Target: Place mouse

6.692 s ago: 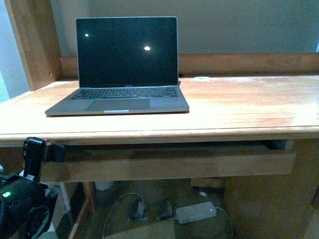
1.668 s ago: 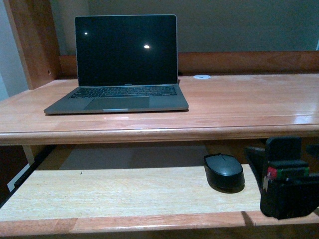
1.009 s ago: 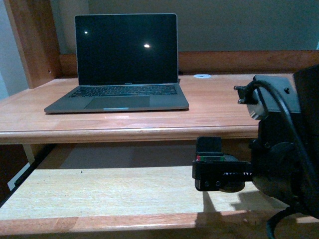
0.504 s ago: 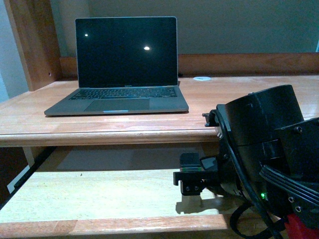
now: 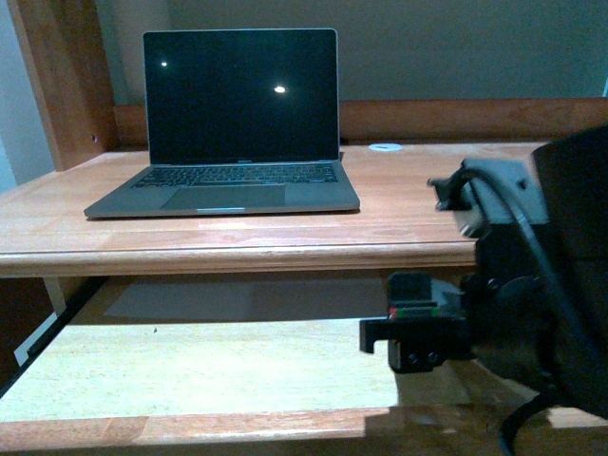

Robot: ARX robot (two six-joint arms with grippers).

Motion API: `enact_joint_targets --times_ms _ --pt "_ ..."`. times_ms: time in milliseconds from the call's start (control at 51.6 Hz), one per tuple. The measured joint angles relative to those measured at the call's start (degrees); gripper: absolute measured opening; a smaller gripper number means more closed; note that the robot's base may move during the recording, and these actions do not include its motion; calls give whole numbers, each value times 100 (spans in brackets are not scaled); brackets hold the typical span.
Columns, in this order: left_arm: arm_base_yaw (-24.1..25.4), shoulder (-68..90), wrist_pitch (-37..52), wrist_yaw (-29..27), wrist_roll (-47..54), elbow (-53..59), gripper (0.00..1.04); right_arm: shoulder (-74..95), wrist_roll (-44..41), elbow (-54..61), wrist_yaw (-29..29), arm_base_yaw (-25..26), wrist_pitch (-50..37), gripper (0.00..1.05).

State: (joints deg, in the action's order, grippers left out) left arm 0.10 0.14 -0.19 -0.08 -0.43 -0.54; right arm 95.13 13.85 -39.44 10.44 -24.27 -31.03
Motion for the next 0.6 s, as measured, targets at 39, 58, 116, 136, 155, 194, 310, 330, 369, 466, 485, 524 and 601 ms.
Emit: enact_joint_targets --times_ms 39,58,116,136,155,194,310,330,369,466,485,524,601 --pt "0 0 0 0 2 0 98 -251 -2 157 -48 33 -17 63" --pt "0 0 2 0 0 0 98 -313 -2 195 -50 42 -20 63" --pt "0 0 0 0 2 0 98 -656 -15 452 -39 111 -22 63" --pt "0 0 2 0 2 0 98 -765 -17 538 -52 144 -7 63" --pt "0 0 2 0 2 0 98 -822 -17 581 -57 162 2 63" --pt "0 0 0 0 0 0 98 -1056 -17 791 -55 229 -28 63" --pt "0 0 0 0 2 0 98 -1368 -28 1084 52 282 -216 63" --pt "0 0 0 0 2 0 98 -1397 -57 1137 127 262 -326 63" --pt "0 0 2 2 2 0 98 -1449 -101 1224 219 240 -452 63" --pt "0 0 2 0 0 0 98 -1469 -149 1246 219 210 -437 63" --pt "0 0 -2 0 0 0 98 -1469 -151 1250 214 210 -437 63" --pt "0 0 -9 -2 2 0 98 -1469 -155 1250 208 205 -431 63" --pt "0 0 -15 -2 0 0 98 -1464 -157 1263 216 199 -413 63"
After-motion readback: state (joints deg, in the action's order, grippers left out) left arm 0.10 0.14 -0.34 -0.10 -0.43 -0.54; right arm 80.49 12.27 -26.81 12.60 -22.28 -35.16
